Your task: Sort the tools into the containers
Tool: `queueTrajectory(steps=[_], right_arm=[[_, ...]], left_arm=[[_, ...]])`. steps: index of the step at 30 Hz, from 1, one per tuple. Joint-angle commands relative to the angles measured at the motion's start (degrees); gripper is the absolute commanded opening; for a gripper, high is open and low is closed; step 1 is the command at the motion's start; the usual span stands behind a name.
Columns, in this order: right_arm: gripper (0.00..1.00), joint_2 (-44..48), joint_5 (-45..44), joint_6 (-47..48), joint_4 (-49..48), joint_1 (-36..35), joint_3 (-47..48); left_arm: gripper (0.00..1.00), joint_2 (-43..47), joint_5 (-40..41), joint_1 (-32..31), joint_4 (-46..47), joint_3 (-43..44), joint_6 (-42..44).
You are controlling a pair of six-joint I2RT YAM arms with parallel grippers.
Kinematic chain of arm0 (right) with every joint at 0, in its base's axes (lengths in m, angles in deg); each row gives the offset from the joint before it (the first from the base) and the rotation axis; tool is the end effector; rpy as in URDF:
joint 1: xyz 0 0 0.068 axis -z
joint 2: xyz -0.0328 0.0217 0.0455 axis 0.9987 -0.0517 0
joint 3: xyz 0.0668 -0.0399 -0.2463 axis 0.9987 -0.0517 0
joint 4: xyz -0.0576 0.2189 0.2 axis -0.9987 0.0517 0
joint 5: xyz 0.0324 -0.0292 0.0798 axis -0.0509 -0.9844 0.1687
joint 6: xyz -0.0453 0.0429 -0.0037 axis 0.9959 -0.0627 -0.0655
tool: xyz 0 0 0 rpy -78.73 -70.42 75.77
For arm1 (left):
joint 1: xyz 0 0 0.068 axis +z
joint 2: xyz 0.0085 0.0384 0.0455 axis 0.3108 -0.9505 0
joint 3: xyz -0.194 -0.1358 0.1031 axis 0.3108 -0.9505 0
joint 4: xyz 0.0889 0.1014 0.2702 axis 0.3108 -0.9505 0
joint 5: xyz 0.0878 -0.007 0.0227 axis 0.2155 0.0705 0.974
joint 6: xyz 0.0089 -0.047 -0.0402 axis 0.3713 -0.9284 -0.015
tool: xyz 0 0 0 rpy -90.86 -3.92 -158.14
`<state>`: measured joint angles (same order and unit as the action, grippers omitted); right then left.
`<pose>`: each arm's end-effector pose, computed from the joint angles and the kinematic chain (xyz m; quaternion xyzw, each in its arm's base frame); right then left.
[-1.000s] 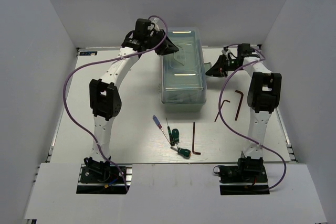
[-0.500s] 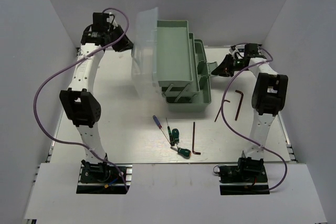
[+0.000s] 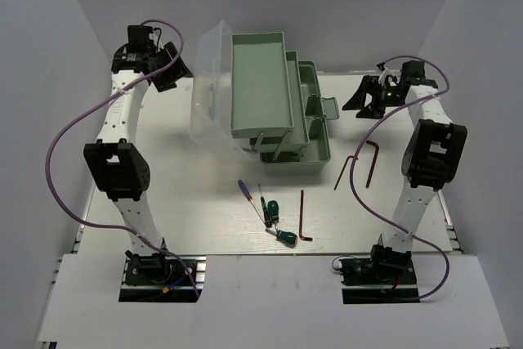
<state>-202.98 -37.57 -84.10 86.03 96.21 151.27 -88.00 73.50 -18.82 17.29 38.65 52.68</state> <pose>0.4963 -0.0439 0.1918 -0.0173 0.8822 0.3823 0.2743 0.4804 -0.0166 0.3462 -0.1770 0.9025 -0.1936 0.3415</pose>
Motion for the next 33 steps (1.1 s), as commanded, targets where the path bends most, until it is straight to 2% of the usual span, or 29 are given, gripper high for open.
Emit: queueTrajectory(steps=[1,2,4,5,6,7,8,9,12,13,14,16,17,18,21,26,29,30,32,33], right_arm=[[0.91,8.17,-11.32,14.13,9.84,0.23,2.62],[0.91,9.14,-21.45,14.84,9.68,0.15,0.78],[0.89,12.22,-28.19,17.56,10.37,0.41,-1.6],[0.81,12.66,-29.8,18.53,10.81,0.85,-2.91],[0.68,14.31,-33.47,18.54,12.56,1.37,-4.15],[0.45,14.77,-36.55,18.54,13.36,1.64,-5.72],[0.39,15.99,-37.8,18.54,13.98,1.9,-6.61],[0.37,16.44,-40.42,18.36,15.46,2.25,-10.01],[0.36,19.16,-42.81,18.8,14.69,2.61,-16.43],[0.39,19.17,-43.17,18.8,14.6,2.61,-17.33],[0.47,18.9,-43.43,18.37,14.16,2.7,-17.86],[0.56,16.46,-43.61,17.58,14.86,2.7,-18.4],[0.61,15.75,-43.52,17.22,14.86,2.7,-18.31],[0.63,14.87,-42.57,17.22,15.21,2.52,-17.7],[0.66,9.87,-40.89,16.17,15.13,2.35,-16.02],[0.68,1.09,-40.71,12.66,14.07,1.29,-12.96],[0.58,-0.95,-42.72,11.51,12.06,0.42,-13.73],[0.4,-0.96,-43.69,11.33,11.61,0.24,-14.69],[0.18,0.08,-45.27,11.07,10.47,-0.03,-16.1],[0.08,0.44,-45.54,11.07,10.47,0.15,-16.63]], left_arm=[[0.72,6.02,5.4,2.02,-2.71,2.13,0.04],[0.73,6.55,6.72,2.03,-3.24,2.13,0.04],[0.73,8.04,9.89,2.91,-3.94,1.6,0.04],[0.72,9.88,10.59,2.91,-3.95,1.6,0.56],[0.64,11.11,11.3,2.91,-3.95,1.6,0.56],[0.59,12.61,12.09,1.69,-3.17,0.3,2.31],[0.52,14.36,12.09,1.68,-2.38,-0.67,3.28],[0.34,18.38,10.01,1.16,-1.58,-3.81,4.07],[0.11,27.69,3.25,0.36,4.74,-13.38,6.97],[0.11,29.57,1.65,-0.6,5.88,-15.17,8.98],[0.12,31.24,-3.41,-2.26,7.72,-16.75,10.48],[0.33,35.45,-9.5,-5.51,11.15,-22.37,13.03],[0.41,36.08,-15.44,-6.66,11.17,-25.0,13.65],[0.49,36.09,-17.5,-7.89,11.17,-25.9,14.18],[0.54,38.19,-18.23,-12.55,8.27,-29.68,16.99],[0.55,40.21,-16.73,-18.18,6.25,-35.82,17.53],[0.56,40.22,-13.31,-22.66,5.54,-38.99,16.91],[0.56,40.22,-12.44,-25.28,5.54,-39.0,16.91],[0.56,37.86,-9.8,-28.19,5.54,-39.62,16.12],[0.56,36.71,-8.66,-31.6,5.54,-39.62,16.12]])
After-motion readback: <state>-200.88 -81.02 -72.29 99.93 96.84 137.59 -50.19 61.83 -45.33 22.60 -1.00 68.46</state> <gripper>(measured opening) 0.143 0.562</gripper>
